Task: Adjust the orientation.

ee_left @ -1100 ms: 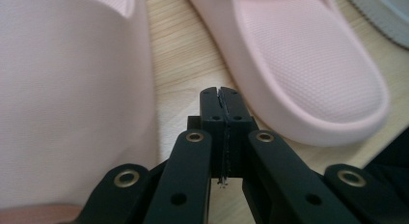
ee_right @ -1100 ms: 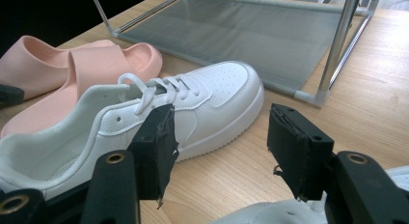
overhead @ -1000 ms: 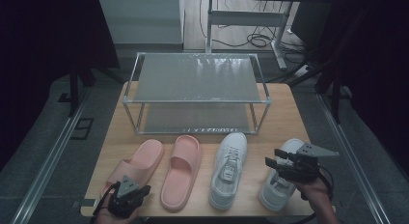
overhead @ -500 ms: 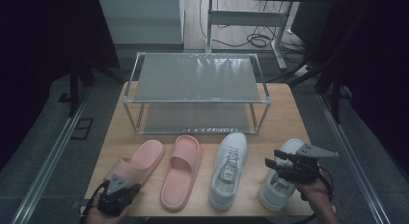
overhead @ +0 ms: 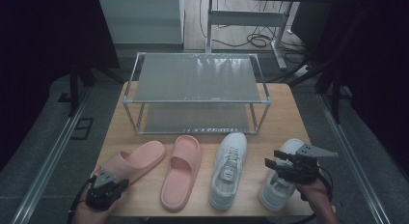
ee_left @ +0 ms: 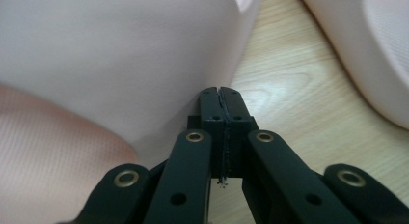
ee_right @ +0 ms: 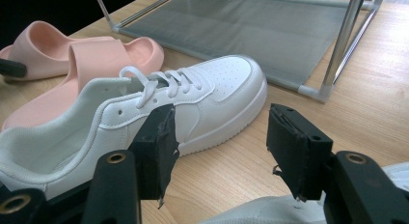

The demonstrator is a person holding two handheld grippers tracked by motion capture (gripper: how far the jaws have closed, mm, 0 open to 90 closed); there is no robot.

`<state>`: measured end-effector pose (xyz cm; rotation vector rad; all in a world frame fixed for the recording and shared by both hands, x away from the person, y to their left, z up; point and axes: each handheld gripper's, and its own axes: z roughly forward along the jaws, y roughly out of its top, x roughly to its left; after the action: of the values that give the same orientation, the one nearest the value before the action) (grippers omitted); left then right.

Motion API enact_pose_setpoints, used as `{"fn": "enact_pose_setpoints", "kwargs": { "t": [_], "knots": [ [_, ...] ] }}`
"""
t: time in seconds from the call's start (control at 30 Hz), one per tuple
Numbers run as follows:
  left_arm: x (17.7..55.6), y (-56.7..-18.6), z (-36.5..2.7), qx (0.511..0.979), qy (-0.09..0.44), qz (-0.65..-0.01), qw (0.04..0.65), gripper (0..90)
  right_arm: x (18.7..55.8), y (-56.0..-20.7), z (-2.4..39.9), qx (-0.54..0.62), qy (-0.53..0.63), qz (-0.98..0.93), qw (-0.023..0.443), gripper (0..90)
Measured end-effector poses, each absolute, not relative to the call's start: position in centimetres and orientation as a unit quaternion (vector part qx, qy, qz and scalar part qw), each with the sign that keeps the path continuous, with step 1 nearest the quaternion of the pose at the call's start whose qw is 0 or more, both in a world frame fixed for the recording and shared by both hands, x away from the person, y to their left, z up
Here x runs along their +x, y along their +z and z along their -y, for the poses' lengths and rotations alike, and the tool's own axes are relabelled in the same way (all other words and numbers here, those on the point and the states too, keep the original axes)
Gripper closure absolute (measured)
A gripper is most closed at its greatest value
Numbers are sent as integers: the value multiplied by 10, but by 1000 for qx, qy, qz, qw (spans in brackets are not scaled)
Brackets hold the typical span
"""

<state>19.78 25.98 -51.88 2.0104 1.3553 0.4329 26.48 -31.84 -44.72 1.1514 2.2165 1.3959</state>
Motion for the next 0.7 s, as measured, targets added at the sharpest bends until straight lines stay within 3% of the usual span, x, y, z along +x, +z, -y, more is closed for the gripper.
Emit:
{"fn": "enact_pose_setpoints", "kwargs": {
  "t": [0.47, 0.7],
  "knots": [
    [213, -518, -282, 758, 168, -535, 333, 900, 265, -450, 316, 398, 479, -770, 138, 446],
    [208, -499, -267, 753, 182, -514, 367, 900, 265, -449, 317, 400, 481, -768, 139, 449]
  ]
}}
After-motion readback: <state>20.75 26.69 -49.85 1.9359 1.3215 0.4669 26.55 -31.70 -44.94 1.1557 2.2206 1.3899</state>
